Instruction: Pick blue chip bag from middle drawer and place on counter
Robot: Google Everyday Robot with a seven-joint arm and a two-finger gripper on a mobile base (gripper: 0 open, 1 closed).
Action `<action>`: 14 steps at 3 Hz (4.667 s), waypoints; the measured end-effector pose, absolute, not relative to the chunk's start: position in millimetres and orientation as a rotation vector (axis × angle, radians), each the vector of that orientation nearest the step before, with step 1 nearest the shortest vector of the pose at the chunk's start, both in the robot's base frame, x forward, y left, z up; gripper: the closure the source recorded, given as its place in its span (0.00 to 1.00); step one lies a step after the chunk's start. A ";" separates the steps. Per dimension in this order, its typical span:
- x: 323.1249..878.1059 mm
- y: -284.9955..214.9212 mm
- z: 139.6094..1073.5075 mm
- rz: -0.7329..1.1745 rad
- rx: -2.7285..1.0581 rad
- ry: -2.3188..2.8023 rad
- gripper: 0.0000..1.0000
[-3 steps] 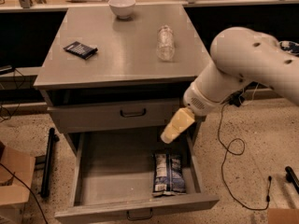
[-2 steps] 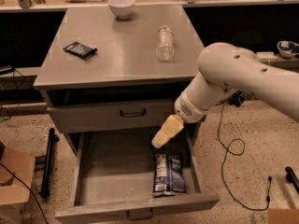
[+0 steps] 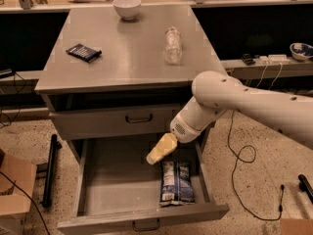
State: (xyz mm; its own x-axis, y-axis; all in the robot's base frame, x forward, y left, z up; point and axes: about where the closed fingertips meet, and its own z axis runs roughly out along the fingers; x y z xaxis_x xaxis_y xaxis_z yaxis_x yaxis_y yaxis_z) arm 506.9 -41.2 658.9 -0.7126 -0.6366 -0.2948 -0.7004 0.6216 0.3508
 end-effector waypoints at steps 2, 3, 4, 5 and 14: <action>510.0 -40.3 634.0 0.726 -1.080 2.751 0.00; 516.0 -40.1 578.9 0.793 -0.986 2.858 0.00; 519.1 -41.0 541.1 0.800 -0.930 2.949 0.00; 517.5 -42.9 498.1 0.755 -0.864 3.069 0.00; 508.6 -76.1 378.5 0.641 -0.260 3.227 0.86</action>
Offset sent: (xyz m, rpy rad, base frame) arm 0.0110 0.0004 -0.0645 0.0234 0.1578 -0.0756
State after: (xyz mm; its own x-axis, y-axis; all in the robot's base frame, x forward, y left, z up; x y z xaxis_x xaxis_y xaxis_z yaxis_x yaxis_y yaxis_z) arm 508.6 -76.1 378.5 -0.9751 -0.1839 0.1242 -0.1224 0.9126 0.3901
